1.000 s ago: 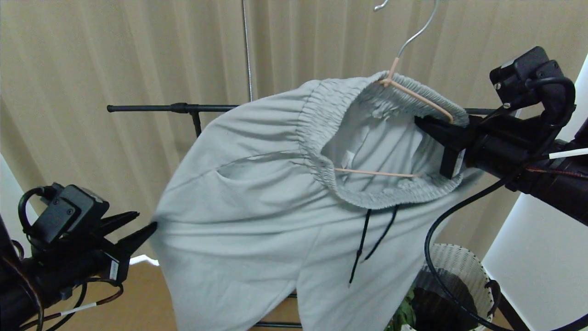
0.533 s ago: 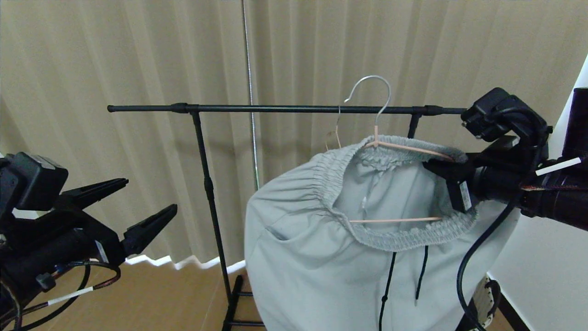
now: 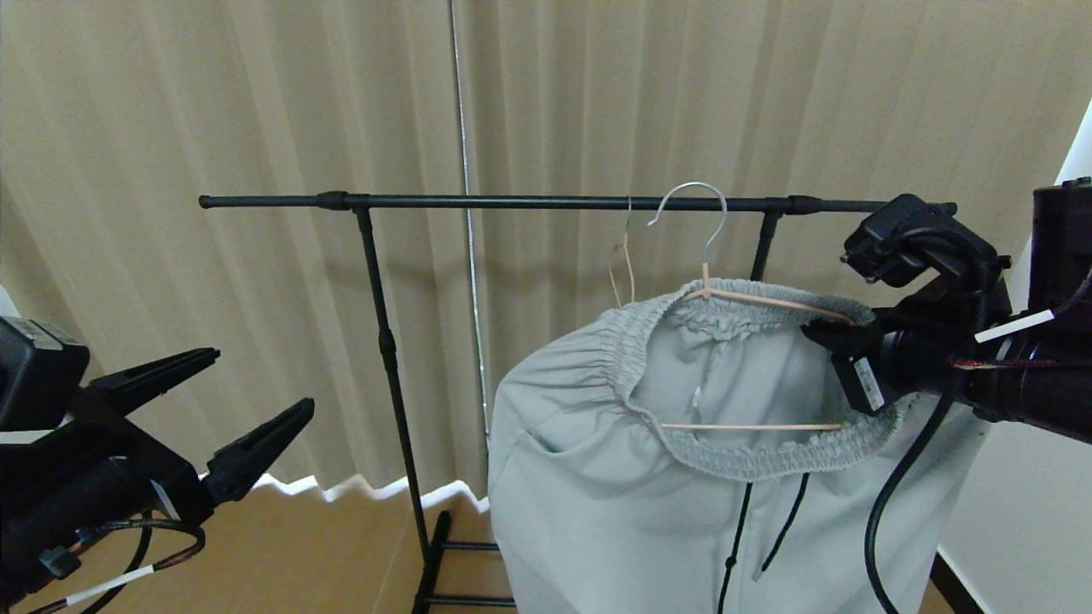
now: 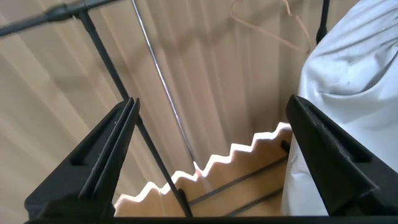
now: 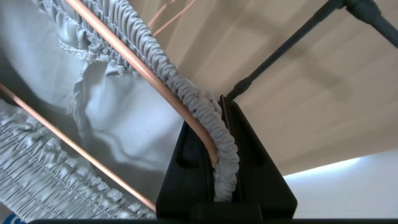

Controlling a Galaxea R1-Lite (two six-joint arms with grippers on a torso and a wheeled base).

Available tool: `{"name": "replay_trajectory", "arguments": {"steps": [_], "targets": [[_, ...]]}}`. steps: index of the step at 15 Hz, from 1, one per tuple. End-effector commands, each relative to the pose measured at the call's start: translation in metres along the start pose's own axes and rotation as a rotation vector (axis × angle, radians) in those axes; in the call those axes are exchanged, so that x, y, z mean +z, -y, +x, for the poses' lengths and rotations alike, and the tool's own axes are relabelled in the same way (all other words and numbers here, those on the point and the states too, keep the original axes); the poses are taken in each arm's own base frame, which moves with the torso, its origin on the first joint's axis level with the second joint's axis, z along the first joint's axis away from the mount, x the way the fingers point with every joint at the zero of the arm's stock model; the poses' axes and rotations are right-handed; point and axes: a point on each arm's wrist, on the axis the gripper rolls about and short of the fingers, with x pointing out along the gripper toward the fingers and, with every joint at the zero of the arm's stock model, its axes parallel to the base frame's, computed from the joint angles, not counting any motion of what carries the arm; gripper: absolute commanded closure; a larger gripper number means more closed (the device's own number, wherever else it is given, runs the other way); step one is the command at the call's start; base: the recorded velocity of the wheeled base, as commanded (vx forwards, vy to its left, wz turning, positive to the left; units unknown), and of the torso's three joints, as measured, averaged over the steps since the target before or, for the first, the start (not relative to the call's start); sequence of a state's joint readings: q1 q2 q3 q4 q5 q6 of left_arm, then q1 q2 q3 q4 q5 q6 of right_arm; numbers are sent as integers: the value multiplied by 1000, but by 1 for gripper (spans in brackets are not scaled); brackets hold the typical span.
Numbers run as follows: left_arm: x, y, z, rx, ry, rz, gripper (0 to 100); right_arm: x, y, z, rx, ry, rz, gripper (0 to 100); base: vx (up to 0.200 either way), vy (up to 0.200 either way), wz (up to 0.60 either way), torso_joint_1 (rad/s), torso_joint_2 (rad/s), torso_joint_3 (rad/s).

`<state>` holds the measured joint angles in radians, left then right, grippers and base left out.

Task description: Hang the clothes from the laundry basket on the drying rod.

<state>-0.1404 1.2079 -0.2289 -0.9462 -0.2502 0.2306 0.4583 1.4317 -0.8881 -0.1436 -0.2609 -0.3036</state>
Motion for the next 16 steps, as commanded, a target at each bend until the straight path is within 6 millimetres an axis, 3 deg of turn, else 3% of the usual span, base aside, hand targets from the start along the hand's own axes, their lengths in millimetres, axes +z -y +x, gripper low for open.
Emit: {"name": "replay_trajectory", "arguments": {"steps": [1,4,16], "targets": [[2,0,-2,5,10,1,0,-1,-1,1,2,-6,0,100,0,0,0,0,0,0],[1,0,-1,3,9,-3,0,-4,-1,-1,5,-5,12,100,0,0,0,0,0,0],[-1,2,-2,-5,0,-2,0,-8,-3,-3,14,-11,77,100,200,0,0,1,3,3]]}}
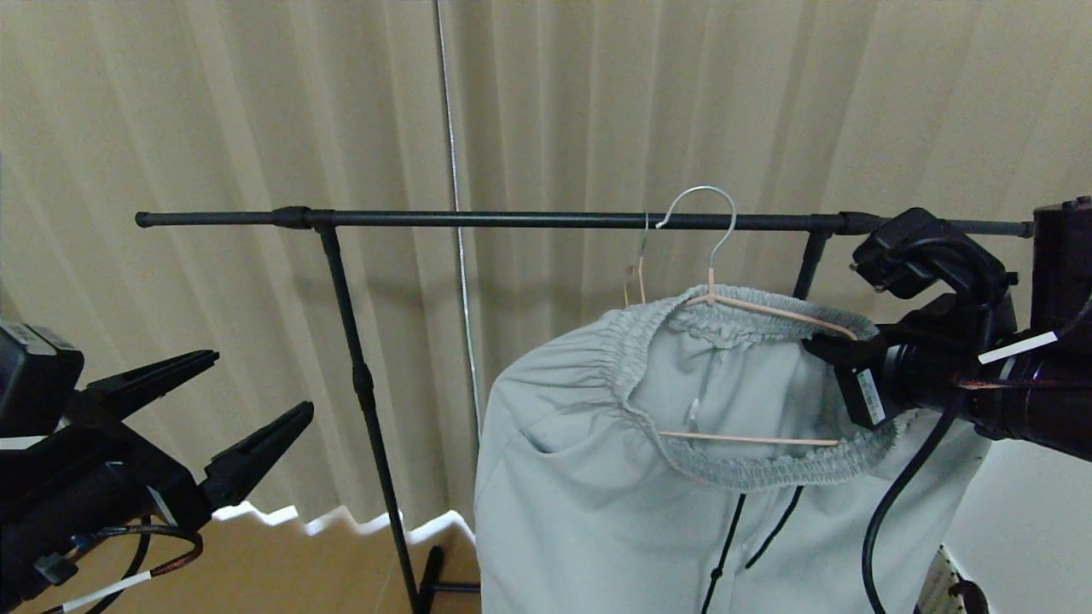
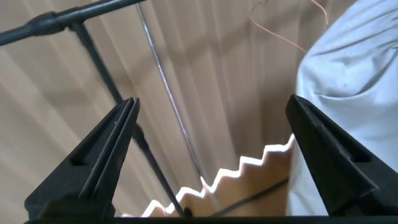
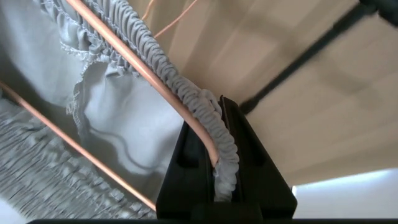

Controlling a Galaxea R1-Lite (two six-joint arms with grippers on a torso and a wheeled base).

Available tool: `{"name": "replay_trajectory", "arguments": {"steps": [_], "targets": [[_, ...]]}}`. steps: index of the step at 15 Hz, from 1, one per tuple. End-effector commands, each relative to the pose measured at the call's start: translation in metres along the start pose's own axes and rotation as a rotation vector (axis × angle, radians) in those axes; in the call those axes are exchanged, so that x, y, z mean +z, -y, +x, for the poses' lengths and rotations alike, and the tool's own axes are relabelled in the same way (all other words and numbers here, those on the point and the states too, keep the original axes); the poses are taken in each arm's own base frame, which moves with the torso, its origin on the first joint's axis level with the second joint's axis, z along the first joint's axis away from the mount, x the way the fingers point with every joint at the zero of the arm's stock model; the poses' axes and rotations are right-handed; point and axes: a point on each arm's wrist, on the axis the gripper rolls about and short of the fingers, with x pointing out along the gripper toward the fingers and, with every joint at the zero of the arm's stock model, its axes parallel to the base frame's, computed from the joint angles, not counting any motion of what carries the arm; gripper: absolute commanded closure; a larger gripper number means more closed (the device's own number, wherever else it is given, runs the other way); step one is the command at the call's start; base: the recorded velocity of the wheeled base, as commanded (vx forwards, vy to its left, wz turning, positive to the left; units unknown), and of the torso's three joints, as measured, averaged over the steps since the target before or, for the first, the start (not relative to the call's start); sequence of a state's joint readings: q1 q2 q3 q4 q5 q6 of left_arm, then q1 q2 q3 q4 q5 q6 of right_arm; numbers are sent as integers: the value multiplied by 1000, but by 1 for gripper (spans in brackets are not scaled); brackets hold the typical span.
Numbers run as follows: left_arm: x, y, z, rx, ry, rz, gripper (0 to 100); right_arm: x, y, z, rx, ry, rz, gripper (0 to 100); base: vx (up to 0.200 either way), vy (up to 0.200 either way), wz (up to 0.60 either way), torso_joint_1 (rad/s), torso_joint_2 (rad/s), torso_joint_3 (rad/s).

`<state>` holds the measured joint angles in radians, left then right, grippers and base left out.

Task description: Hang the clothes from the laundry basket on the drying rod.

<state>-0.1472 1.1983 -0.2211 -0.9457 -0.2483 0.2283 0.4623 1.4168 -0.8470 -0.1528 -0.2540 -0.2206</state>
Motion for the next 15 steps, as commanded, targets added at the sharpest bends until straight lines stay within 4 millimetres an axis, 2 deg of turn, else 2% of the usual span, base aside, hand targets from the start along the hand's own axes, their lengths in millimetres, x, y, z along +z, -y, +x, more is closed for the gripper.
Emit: {"name": "replay_trajectory", "arguments": {"steps": [1,2,8,15], "targets": [[-1,0,0,-3,-3,1,0,0,0,0,-2,1,0,100,200,0,0,2,-2,2],[-1,0,0,-3,-3,1,0,0,0,0,-2,1,0,100,200,0,0,7,2,2],[-2,4,1,-27,-7,1,0,0,0,-2,1,5,0,100,0,0,0,0,0,0],[-2,4,1,-27,-5,1,0,0,0,-2,1,3,0,100,0,200,0,2,1,0]]}}
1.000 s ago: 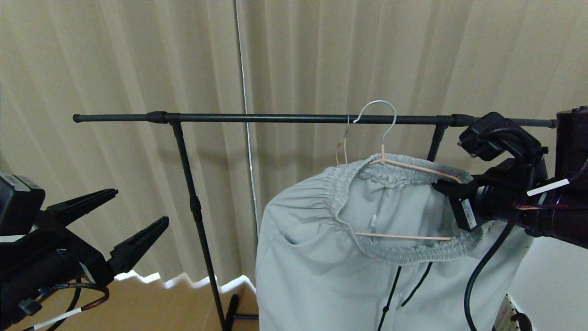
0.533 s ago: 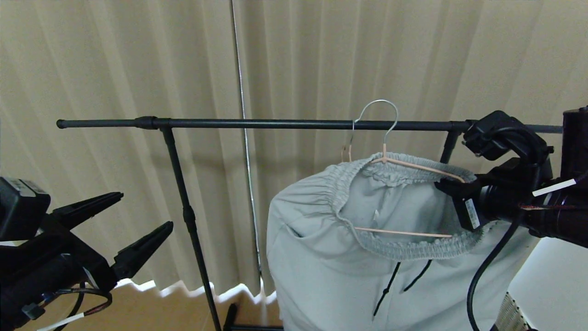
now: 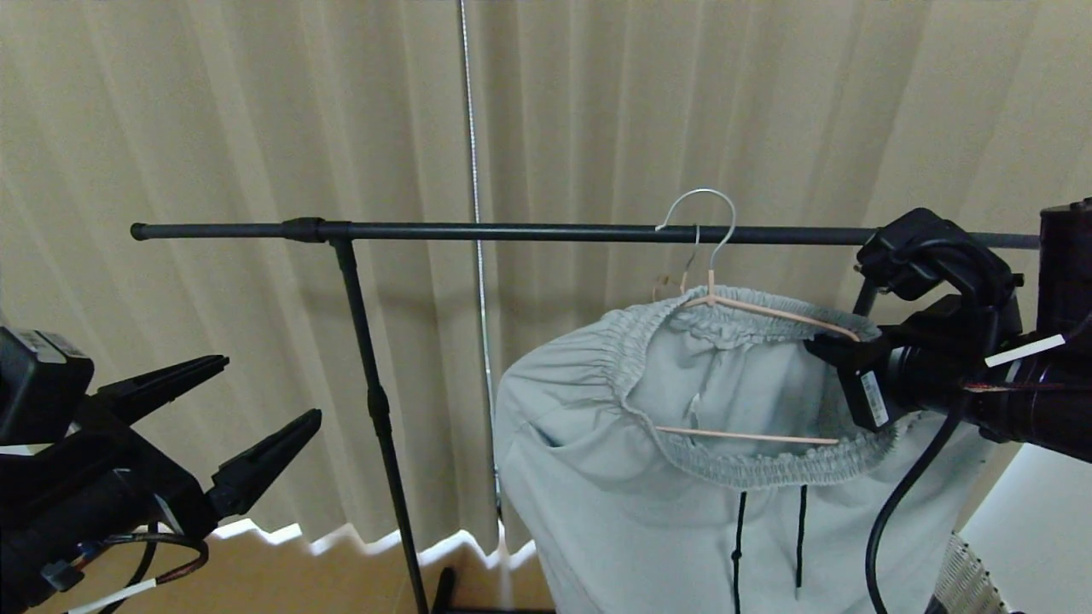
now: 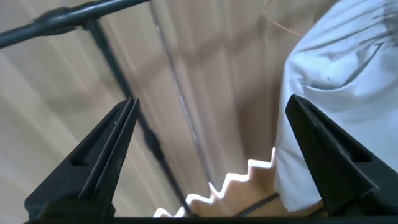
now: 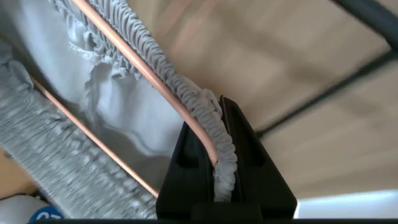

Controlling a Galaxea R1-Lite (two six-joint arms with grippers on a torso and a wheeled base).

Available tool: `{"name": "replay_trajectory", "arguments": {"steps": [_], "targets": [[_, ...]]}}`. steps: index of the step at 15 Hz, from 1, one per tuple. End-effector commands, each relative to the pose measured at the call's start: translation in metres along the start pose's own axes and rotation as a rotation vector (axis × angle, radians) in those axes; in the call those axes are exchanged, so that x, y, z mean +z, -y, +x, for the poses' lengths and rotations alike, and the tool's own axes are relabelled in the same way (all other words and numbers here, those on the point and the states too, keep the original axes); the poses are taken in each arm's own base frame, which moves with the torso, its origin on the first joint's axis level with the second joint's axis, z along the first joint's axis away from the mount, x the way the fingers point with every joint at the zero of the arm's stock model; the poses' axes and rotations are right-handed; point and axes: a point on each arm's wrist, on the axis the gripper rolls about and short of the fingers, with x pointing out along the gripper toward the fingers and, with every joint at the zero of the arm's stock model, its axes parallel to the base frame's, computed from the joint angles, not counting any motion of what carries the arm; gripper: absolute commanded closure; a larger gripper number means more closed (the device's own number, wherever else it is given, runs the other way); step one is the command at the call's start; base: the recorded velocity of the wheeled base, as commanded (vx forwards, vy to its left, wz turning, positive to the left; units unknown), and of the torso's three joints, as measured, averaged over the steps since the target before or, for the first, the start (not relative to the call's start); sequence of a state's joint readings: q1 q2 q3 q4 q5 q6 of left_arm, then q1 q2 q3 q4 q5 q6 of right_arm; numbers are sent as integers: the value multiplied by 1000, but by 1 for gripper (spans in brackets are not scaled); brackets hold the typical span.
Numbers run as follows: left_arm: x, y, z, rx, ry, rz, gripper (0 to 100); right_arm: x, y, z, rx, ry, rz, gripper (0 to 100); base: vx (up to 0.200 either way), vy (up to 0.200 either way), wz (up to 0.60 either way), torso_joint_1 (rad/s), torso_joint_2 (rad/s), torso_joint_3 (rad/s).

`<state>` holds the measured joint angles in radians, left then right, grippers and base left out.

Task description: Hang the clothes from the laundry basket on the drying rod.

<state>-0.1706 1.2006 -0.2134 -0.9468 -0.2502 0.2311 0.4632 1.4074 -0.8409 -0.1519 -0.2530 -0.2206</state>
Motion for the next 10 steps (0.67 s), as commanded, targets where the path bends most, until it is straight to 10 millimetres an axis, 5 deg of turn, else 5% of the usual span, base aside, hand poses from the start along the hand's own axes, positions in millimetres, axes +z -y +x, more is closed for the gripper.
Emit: {"name": "replay_trajectory", "arguments": {"steps": [1,10], "targets": [[0,0,0,0,-1,0,0,0,0,0,0,0,0,100,0,200,0,-7,-2,7],[-2,0,-1,5,-7,-4,0,-2,-1,6,-27,-32,-7,100,0,22,0,0,0,-1]]}}
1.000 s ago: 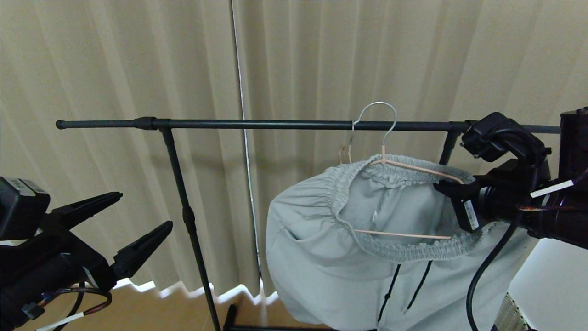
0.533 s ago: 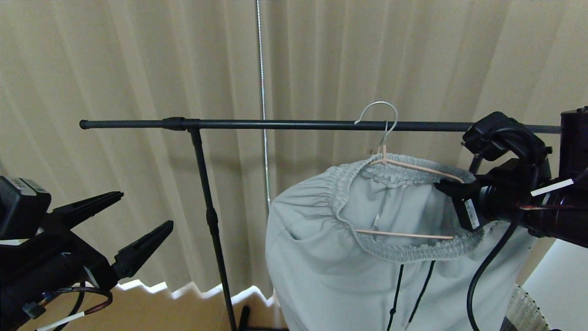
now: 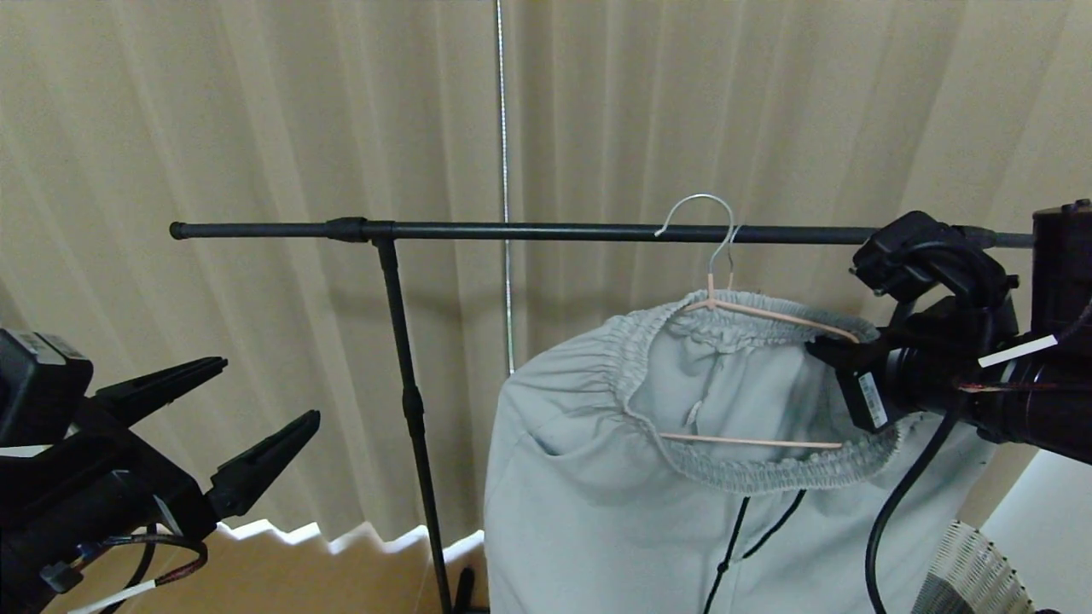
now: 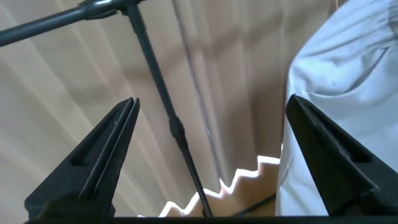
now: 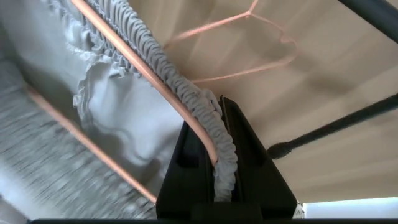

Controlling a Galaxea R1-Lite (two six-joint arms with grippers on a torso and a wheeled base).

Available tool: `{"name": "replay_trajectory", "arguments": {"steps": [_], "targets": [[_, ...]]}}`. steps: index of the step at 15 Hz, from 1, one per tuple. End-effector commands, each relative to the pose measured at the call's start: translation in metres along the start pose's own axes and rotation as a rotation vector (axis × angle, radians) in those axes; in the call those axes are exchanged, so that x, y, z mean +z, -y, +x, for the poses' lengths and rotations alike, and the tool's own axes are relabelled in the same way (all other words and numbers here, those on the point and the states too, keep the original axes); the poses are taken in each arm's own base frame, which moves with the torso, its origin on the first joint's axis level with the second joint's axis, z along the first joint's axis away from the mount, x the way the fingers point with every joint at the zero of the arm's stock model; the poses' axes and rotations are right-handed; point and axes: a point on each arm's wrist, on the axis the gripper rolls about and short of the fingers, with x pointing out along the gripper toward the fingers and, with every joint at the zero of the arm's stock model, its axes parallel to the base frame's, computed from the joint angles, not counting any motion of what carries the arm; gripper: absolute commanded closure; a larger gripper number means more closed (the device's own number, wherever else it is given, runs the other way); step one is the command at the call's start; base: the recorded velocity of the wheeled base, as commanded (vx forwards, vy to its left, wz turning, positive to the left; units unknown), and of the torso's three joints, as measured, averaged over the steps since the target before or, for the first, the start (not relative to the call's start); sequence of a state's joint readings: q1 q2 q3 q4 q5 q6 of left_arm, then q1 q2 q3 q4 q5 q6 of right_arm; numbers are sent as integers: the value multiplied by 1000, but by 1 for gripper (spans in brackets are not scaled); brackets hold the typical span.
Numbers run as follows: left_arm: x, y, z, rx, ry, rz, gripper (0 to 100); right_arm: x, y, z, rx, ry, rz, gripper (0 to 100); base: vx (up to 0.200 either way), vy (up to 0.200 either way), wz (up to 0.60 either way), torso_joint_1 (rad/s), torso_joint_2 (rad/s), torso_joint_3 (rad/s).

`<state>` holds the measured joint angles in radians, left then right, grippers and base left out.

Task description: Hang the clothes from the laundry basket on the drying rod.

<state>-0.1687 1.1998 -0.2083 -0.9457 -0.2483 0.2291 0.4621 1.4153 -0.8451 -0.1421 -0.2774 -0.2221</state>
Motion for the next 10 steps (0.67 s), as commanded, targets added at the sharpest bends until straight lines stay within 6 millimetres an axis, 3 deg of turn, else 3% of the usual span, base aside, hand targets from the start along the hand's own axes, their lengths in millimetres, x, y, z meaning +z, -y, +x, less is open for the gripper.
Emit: {"name": "replay_trajectory", "arguments": {"steps": [1,2,9,10], "targets": [[0,0,0,1,-1,-1,0,-2,-1,5,-20,-18,-3,100,0,0,0,0,0,0],[0,0,0,2,1,0,0,-1,-1,5,-23,-17,-3,100,0,0,0,0,0,0],[-2,1,0,-3,-7,2,0,0,1,5,-55,-22,-2,100,200,0,0,4,1,4],[-2,1,-1,-5,-8,2,0,1,1,5,-58,-18,0,100,0,0,0,0,0,0]]}}
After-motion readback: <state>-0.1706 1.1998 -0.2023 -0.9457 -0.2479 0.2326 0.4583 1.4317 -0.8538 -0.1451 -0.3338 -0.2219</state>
